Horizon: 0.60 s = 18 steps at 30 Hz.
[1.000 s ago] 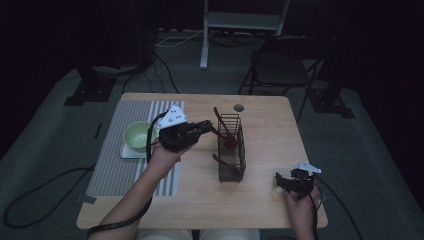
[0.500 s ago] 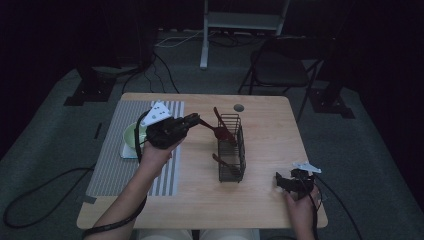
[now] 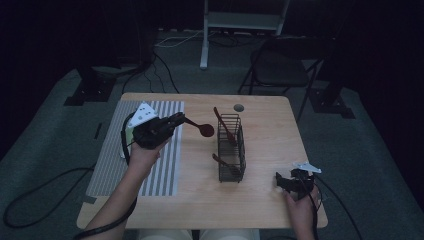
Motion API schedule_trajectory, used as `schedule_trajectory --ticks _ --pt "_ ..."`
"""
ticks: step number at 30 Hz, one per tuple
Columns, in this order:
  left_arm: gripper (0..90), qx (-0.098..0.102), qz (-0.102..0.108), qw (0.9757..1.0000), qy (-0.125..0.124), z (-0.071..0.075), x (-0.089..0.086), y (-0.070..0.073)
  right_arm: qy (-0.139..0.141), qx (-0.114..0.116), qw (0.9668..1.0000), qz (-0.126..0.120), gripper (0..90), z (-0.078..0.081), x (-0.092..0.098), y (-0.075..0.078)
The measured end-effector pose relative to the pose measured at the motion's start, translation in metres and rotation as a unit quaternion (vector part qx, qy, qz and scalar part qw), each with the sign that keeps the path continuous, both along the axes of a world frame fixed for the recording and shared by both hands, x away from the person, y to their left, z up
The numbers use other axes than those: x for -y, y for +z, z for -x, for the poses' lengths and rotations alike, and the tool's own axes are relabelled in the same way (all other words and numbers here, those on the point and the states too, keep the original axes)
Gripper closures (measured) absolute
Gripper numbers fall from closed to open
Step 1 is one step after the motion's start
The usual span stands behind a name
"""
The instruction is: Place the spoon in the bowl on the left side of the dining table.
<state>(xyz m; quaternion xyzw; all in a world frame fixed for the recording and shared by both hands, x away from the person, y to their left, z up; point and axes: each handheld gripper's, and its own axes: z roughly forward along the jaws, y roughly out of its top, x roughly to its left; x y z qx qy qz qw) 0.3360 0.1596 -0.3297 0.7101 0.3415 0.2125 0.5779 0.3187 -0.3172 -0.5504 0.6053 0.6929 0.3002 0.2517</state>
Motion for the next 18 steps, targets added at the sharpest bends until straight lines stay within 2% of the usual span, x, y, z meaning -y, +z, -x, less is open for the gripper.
schedule_trajectory --ticks 7,15,17,18 --pt "83.6 -0.004 -0.002 0.9997 0.022 -0.001 -0.016 -0.005 0.000 0.000 1.0000 0.000 11.9 0.000 0.000 0.000" --pt "83.7 -0.013 0.002 0.9983 0.057 0.000 -0.038 -0.017 0.000 0.000 1.0000 0.000 11.9 0.000 0.000 0.000" --pt "83.7 -0.017 0.003 0.9983 0.056 0.000 -0.041 -0.019 0.000 0.000 1.0000 0.000 11.9 0.000 0.000 0.000" --pt "83.7 -0.018 0.002 0.9976 0.067 0.000 -0.046 -0.022 0.000 0.000 1.0000 0.000 11.9 0.000 0.000 0.000"
